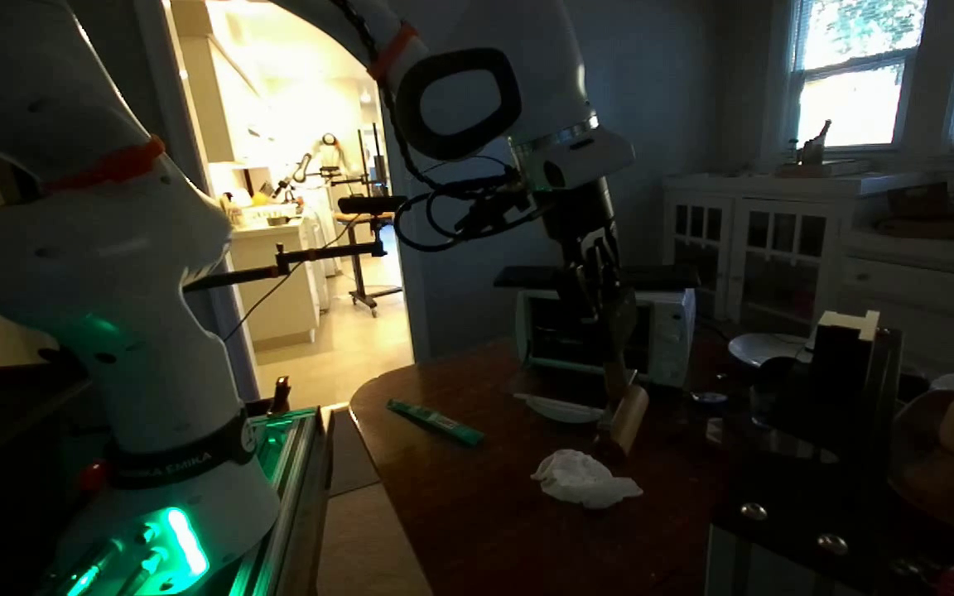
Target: Pick up the roller and move it left and right over the table
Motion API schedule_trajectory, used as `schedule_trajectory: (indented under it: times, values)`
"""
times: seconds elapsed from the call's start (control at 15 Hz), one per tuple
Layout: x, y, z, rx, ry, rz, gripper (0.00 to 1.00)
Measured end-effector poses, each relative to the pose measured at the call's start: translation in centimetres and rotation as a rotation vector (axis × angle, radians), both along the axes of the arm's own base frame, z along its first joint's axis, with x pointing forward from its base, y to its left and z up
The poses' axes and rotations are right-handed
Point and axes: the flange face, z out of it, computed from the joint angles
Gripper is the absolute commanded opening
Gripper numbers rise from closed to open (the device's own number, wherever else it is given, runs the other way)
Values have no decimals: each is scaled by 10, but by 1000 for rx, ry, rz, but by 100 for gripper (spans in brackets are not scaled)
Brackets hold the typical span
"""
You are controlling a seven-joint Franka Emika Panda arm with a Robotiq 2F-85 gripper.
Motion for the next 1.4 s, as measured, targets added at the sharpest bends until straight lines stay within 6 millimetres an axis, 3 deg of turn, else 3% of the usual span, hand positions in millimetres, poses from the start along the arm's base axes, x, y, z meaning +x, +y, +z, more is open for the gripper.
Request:
schedule_trajectory:
  times: [0.07, 0.33, 0.4, 0.67, 1.13, 1.4]
  values:
    - [-3, 8, -2, 8, 5, 14, 59]
    - [-8, 17, -3, 24, 9, 21, 59]
    - [-8, 17, -3, 24, 8, 21, 34]
    - [-9, 19, -9, 24, 24, 25, 34]
    - [-12, 53, -47, 27, 136, 50, 34]
    - [-12, 59, -63, 38, 173, 8, 34]
